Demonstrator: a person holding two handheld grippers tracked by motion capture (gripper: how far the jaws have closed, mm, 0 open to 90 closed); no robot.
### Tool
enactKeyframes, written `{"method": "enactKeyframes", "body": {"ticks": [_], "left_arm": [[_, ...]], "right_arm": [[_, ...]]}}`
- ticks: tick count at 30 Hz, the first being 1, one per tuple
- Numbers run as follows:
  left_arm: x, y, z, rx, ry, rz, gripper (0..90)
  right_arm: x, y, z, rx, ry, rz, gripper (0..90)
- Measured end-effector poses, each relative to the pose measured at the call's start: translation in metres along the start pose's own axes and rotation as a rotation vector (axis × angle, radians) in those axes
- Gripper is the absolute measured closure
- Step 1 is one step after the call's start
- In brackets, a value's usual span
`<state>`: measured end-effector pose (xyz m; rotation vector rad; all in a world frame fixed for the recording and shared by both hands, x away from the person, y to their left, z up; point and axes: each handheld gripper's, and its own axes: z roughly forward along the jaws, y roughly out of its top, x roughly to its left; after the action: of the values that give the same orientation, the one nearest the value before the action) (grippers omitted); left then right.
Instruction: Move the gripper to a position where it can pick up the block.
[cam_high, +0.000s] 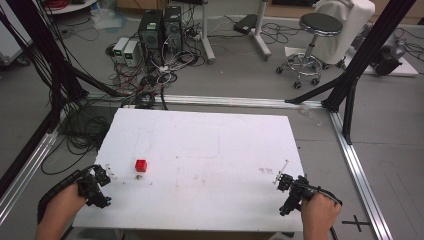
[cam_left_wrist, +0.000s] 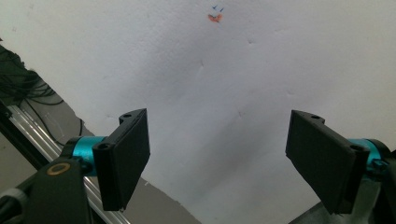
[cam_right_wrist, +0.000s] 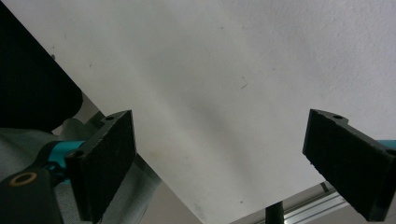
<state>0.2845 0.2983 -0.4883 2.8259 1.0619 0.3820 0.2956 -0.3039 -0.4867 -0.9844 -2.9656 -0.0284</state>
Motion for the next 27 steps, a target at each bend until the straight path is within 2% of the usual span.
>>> {"method": "enactKeyframes", "body": {"ticks": [4, 6, 11, 27], "left_arm": [[-0.0002, 0.0001, 0.0005, -0.006, 0.001, -0.002, 22.1], [0.0005, 0.0002, -0.0005, 0.002, 0.001, 0.010, 22.1], [0.0000, -0.0006, -0.0009, -0.005, 0.003, -0.001, 22.1], [0.0000, -0.0036, -0.0024, -0.001, 0.001, -0.007, 22.1]], "right_arm": [[0.0005, -0.0016, -0.0016, -0.004, 0.006, 0.009, 8.9], [0.0013, -0.0014, -0.0028, -0.007, 0.006, 0.014, 8.9], [0.0013, -0.0001, -0.0034, -0.011, 0.004, -0.003, 8.9], [0.0027, 0.0017, -0.0055, -0.017, 0.006, -0.001, 8.9]]}}
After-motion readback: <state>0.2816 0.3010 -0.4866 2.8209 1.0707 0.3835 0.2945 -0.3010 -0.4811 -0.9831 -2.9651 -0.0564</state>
